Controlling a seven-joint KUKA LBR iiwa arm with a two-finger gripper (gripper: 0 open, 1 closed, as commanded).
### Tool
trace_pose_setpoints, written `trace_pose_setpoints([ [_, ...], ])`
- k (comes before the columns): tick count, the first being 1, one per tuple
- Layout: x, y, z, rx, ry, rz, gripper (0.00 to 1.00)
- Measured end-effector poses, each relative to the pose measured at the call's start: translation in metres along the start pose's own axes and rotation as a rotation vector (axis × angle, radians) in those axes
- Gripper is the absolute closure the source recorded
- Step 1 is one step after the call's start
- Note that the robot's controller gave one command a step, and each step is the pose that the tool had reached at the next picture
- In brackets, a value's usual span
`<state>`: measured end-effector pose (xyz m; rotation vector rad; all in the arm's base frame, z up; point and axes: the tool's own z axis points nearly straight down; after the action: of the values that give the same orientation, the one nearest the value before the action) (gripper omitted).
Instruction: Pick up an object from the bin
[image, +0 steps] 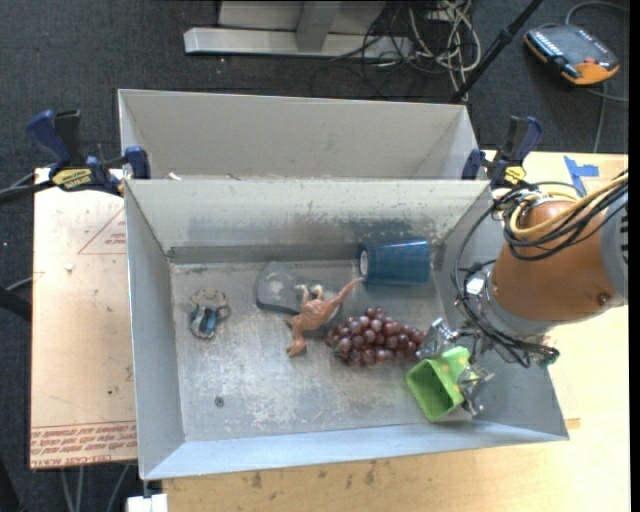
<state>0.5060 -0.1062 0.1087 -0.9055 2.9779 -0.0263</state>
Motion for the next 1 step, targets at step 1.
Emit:
trace_pose_setpoints([
  [1,0.0000,0.0000,0.0000,0.000,0.000,0.000,1.00],
])
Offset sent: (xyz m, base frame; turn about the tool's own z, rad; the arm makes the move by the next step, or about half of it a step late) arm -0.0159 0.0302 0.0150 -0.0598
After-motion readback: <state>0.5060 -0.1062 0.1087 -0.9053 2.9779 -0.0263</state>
